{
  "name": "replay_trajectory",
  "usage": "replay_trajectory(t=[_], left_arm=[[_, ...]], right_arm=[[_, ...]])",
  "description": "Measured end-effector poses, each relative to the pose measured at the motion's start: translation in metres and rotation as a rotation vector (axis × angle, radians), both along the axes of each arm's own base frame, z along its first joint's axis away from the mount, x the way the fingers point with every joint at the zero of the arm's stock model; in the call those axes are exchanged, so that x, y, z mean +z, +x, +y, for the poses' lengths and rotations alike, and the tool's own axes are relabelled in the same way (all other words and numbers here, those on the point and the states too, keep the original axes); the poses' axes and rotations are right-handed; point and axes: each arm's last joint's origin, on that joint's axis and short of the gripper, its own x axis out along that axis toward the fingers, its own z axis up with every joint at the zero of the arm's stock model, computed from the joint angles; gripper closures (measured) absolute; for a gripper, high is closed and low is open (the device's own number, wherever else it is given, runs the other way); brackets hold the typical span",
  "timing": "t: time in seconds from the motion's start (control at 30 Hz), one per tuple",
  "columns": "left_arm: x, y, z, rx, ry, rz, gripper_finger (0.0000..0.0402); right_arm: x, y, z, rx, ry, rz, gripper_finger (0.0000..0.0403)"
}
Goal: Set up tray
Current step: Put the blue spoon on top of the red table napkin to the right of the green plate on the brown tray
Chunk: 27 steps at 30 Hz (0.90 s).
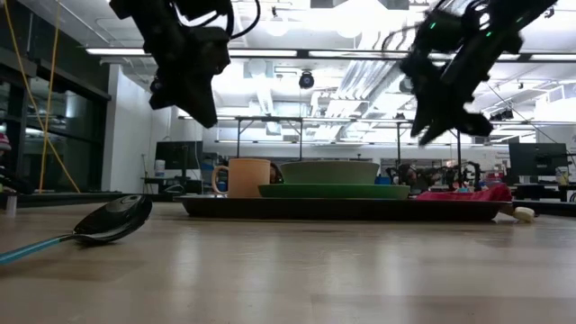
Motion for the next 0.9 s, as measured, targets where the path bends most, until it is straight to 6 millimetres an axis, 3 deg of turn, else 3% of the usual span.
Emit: replay_trajectory(t=[0.37,0.9], left_arm=[[0.0,0.003,-0.037,-0.005,-0.024,-0.008,0.0309],[0.005,0.003,-0.091,0.07,-0.098,-0.117,0.0309]], right_arm=[[0.045,-0.048,0.031,0.132,-0.216,-0.202,0.0325],[0.066,-0.109,0.068,0.205,-0.454,-0.377,0.0325]])
